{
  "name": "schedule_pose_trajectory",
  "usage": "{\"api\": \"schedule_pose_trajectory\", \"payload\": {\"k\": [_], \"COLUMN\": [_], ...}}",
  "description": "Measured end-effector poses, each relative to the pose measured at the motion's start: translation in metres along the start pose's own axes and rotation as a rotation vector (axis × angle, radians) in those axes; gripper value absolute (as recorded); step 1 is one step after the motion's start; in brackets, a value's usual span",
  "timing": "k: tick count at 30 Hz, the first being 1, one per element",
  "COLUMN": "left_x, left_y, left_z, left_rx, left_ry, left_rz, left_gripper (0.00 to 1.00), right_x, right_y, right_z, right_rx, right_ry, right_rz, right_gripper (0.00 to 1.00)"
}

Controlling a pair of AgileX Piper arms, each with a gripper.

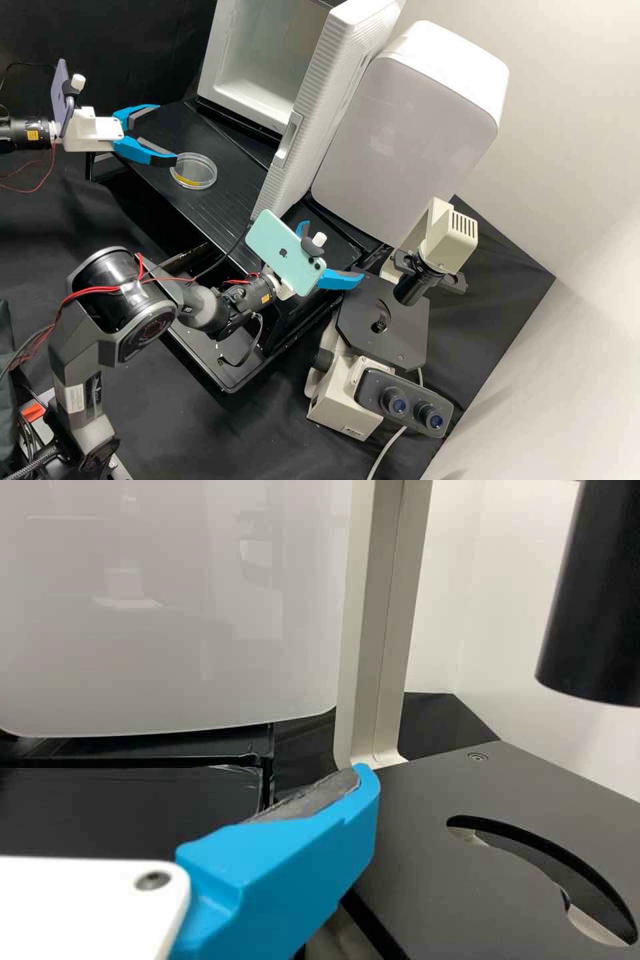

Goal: Place the petri dish in the incubator

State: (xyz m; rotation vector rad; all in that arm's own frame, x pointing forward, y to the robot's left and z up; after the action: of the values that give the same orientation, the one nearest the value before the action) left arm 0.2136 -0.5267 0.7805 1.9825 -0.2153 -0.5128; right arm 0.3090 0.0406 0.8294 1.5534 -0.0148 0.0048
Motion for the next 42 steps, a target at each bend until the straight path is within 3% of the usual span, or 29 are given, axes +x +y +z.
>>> {"api": "schedule_pose_trajectory", "payload": {"k": [10,19,29,42], "left_x": [-0.001,0.002,0.006,0.017], "left_y": [-0.01,-0.026,-0.047,-0.048], "left_z": [0.008,0.009,0.015,0.014], "left_rx": [0.027,0.014,0.035,0.016], "left_ry": [0.068,0.106,0.087,0.093], "left_rz": [-0.001,-0.096,-0.182,-0.184], "left_gripper": [1.0,1.0,1.0,1.0], "right_x": [0.0,0.0,0.0,0.0], "right_y": [0.0,0.0,0.0,0.0], "right_z": [0.0,0.0,0.0,0.0], "right_rx": [0.0,0.0,0.0,0.0], "right_ry": [0.0,0.0,0.0,0.0], "right_rz": [0.0,0.0,0.0,0.0], "right_gripper": [1.0,1.0,1.0,1.0]}}
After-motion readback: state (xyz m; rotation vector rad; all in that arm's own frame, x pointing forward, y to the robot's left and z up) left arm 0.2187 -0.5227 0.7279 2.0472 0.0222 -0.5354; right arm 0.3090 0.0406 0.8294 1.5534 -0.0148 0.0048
